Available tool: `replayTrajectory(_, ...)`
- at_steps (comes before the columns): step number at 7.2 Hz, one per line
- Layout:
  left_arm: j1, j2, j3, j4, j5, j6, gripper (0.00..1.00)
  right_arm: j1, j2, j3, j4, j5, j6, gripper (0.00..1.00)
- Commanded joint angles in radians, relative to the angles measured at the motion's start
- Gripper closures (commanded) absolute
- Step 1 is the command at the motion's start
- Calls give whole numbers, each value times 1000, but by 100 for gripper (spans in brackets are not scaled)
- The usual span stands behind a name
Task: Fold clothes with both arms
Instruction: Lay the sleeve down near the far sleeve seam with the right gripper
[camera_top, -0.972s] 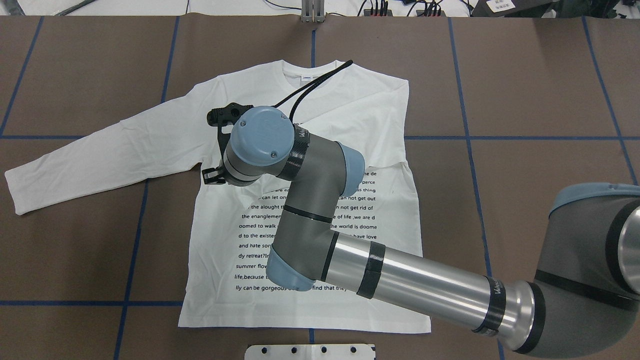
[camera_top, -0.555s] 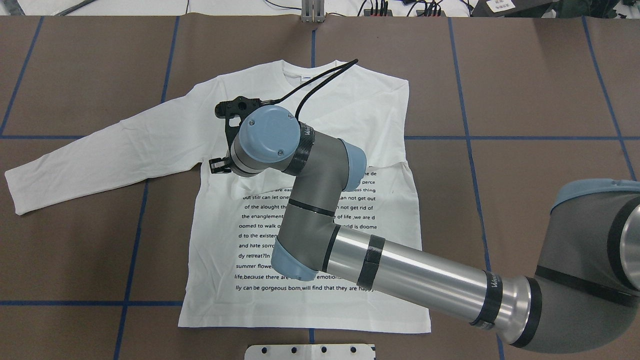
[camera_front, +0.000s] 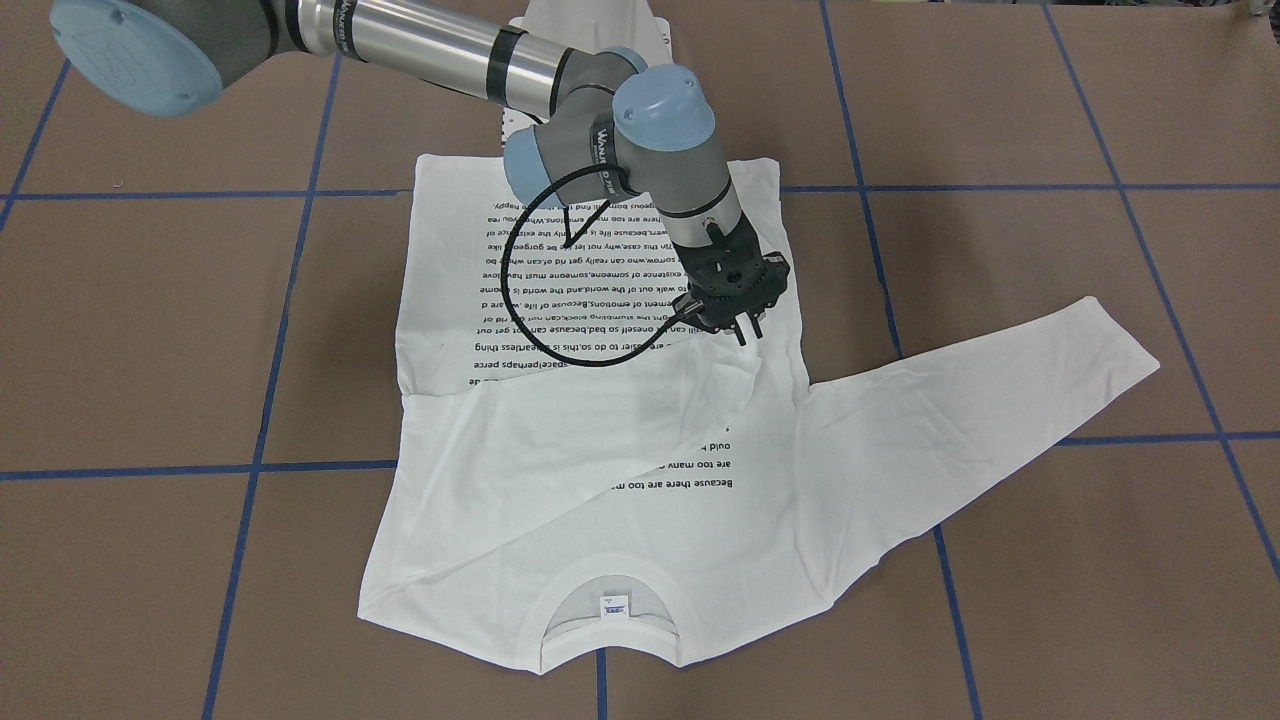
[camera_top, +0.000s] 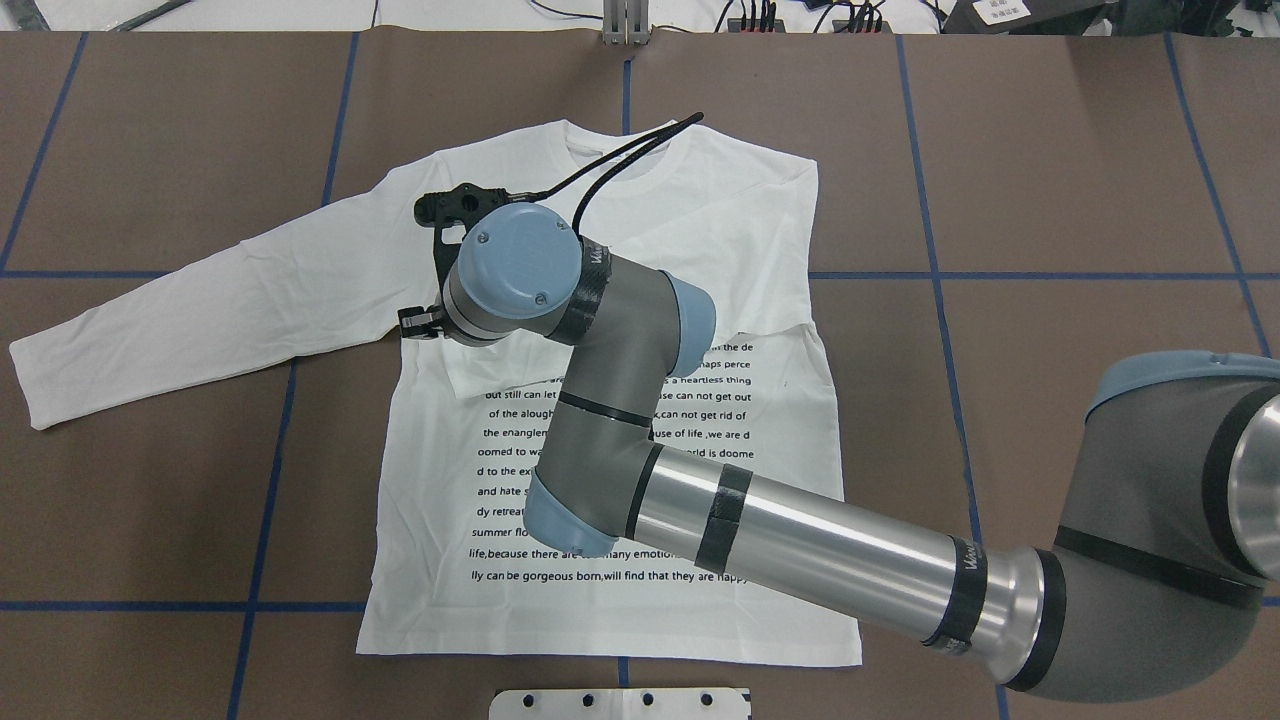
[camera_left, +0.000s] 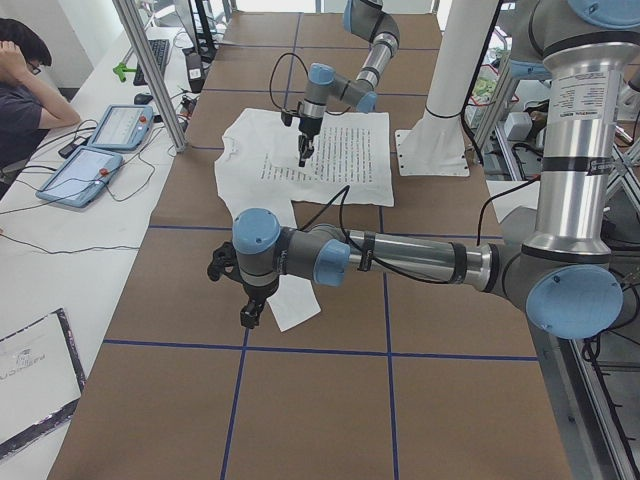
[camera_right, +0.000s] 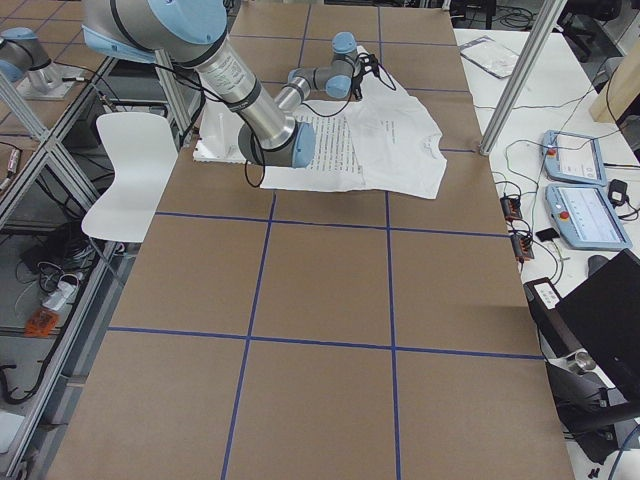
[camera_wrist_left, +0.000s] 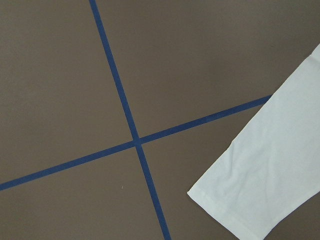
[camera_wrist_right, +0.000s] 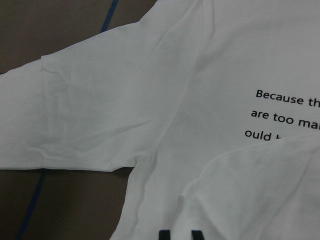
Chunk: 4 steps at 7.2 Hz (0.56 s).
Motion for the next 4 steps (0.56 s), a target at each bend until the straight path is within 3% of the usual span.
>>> replayTrajectory(1, 0, -11, -3, 0, 0, -2, 1, -1, 15, -15, -2, -3, 40, 0)
replayTrajectory(3, 3, -22, -8, -18, 3, -102, 1, 1, 4, 12, -58, 13, 121, 0)
replayTrajectory(4, 9, -3, -5, -125, 6, -234, 1, 24, -13, 90, -221, 29, 118, 0)
